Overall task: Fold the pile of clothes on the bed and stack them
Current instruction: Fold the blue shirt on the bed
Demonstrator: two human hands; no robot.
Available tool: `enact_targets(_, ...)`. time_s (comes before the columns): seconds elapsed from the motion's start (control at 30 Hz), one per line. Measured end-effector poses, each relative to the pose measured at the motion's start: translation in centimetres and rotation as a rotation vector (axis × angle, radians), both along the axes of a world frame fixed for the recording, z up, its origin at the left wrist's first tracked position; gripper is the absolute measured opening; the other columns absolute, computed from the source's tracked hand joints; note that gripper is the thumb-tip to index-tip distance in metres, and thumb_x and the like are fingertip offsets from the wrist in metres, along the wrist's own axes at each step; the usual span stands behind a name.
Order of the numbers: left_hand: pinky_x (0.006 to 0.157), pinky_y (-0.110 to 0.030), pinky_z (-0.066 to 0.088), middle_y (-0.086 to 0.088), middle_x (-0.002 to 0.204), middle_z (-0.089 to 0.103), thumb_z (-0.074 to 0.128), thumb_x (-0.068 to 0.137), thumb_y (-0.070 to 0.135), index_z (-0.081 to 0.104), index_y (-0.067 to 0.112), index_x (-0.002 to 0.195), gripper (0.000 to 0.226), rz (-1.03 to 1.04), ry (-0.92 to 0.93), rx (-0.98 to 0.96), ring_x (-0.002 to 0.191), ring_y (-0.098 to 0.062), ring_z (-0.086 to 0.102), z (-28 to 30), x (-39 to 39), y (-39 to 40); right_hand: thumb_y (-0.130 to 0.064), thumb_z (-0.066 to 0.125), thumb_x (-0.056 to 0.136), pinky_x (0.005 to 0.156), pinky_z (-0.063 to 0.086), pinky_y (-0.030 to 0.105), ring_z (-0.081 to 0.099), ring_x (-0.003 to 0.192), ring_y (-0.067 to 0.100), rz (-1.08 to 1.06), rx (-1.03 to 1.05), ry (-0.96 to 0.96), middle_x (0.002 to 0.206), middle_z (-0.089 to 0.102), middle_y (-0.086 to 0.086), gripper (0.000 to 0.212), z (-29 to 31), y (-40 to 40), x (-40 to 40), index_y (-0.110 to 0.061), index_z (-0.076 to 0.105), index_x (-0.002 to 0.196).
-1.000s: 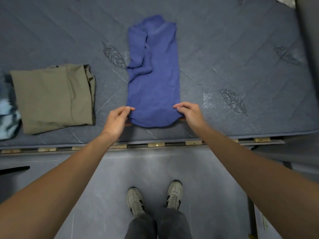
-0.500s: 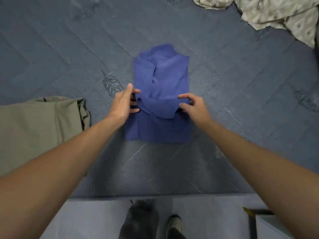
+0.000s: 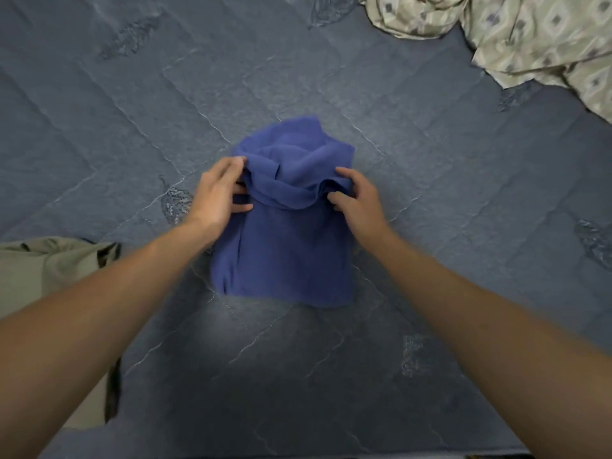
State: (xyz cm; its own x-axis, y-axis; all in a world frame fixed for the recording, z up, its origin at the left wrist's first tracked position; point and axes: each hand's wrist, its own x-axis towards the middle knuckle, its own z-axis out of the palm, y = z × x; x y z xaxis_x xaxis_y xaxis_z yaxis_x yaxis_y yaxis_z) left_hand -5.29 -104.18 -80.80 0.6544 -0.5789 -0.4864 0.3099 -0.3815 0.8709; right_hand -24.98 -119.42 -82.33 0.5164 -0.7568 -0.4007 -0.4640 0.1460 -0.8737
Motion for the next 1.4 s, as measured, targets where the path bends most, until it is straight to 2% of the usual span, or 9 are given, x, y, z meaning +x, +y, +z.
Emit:
enact_targets(0.2, 0.087, -0.039, 0.061, 0.001, 0.107, 0.071, 0.068, 0.09, 0.028, 0.041, 0.033, 0.112, 0.035, -0.173, -0.483, -0.092, 0.099, -0.018, 0.071, -1.0, -1.7, 2.2, 0.003, 0.07, 0.086, 0.101, 0.053, 0.03, 0.061, 0.122, 0.014, 0.064, -0.118, -0.069, 0.142, 0.057, -0.001, 0.093, -1.1, 0.0, 0.0, -0.026, 0.026, 0.162)
enact_targets(0.27, 0.098, -0.042, 0.056, 0.006, 0.117, 0.067, 0.064, 0.093, 0.039, 0.049, 0.029, 0.116, 0.028, -0.444, -0.77, -0.029, 0.115, -0.017, 0.066, -1.7, -1.7, 2.3, -0.006, 0.07, 0.087, 0.113, 0.044, 0.03, 0.05, 0.138, 0.011, 0.172, -0.267, -0.028, 0.151, 0.051, -0.002, 0.088, -1.6, -0.3, 0.1, -0.024, 0.026, 0.162)
enact_targets(0.37, 0.124, -0.048, 0.031, 0.002, 0.156, 0.049, 0.054, 0.098, 0.056, 0.053, 0.023, 0.144, 0.056, -0.818, -1.03, 0.114, 0.153, -0.021, 0.036, -3.5, -1.6, 1.3, -0.024, 0.054, 0.1, 0.126, 0.028, 0.04, 0.028, 0.155, 0.018, 0.456, -0.639, 0.167, 0.166, 0.036, 0.002, 0.068, -3.2, -0.7, -0.1, -0.017, 0.029, 0.163)
enact_targets(0.47, 0.13, -0.051, 0.008, 0.0, 0.175, 0.016, 0.034, 0.104, 0.062, 0.032, 0.028, 0.163, 0.069, -0.878, -1.111, 0.313, 0.162, -0.024, 0.007, -4.9, -1.5, -0.1, -0.04, 0.033, 0.11, 0.13, 0.011, 0.046, 0.005, 0.161, 0.016, 0.646, -0.873, 0.443, 0.175, 0.01, 0.001, 0.064, -4.9, -0.9, -0.6, -0.018, 0.013, 0.167)
enact_targets(0.6, 0.13, -0.053, 0.001, -0.004, 0.176, -0.003, 0.032, 0.108, 0.058, 0.014, 0.033, 0.167, 0.067, -0.75, -1.107, 0.441, 0.162, -0.029, -0.006, -5.4, -1.1, -0.7, -0.047, 0.027, 0.11, 0.13, 0.007, 0.049, -0.002, 0.162, 0.02, 0.537, -0.907, 0.562, 0.176, -0.001, 0.003, 0.067, -5.5, -0.5, -0.4, -0.019, 0.007, 0.168)
enact_targets(0.77, 0.129, -0.058, 0.009, -0.003, 0.176, -0.005, 0.038, 0.105, 0.06, 0.011, 0.035, 0.167, 0.072, -0.628, -1.103, 0.383, 0.162, -0.032, -0.006, -3.4, -5.0, 6.9, -0.042, 0.038, 0.108, 0.129, 0.013, 0.053, 0.0, 0.162, 0.021, 0.551, -0.911, 0.392, 0.176, 0.001, 0.002, 0.07, -3.7, 4.9, -4.6, -0.02, 0.01, 0.168)
enact_targets(0.93, 0.127, -0.057, 0.021, 0.0, 0.176, 0.006, 0.056, 0.095, 0.057, 0.017, 0.029, 0.167, 0.087, -0.869, -1.151, 0.337, 0.162, -0.026, 0.006, -4.6, -10.6, 16.0, -0.047, 0.056, 0.096, 0.128, 0.018, 0.055, 0.003, 0.162, 0.023, 0.871, -0.936, 0.335, 0.176, 0.002, 0.0, 0.089, -4.2, 11.0, -10.7, -0.02, 0.01, 0.168)
enact_targets(1.23, 0.127, -0.047, 0.026, -0.003, 0.174, 0.019, 0.06, 0.085, -0.001, 0.028, 0.016, 0.165, 0.088, -0.941, -1.21, 0.322, 0.161, -0.025, 0.014, -5.3, -6.0, 13.4, 0.004, 0.052, 0.082, 0.13, 0.017, 0.044, 0.003, 0.162, 0.022, 0.937, -0.951, 0.387, 0.175, 0.009, 0.0, 0.093, -4.0, 7.7, -11.3, -0.015, 0.016, 0.167)
enact_targets(1.4, 0.127, -0.045, 0.028, -0.002, 0.172, 0.023, 0.049, 0.085, -0.016, 0.032, 0.011, 0.163, 0.085, -0.904, -1.158, 0.301, 0.16, -0.024, 0.018, -3.9, -8.1, 16.1, 0.005, 0.047, 0.087, 0.13, 0.019, 0.043, 0.002, 0.162, 0.022, 0.988, -0.973, 0.425, 0.175, 0.008, -0.004, 0.088, -3.0, 9.3, -13.1, -0.016, 0.018, 0.167)
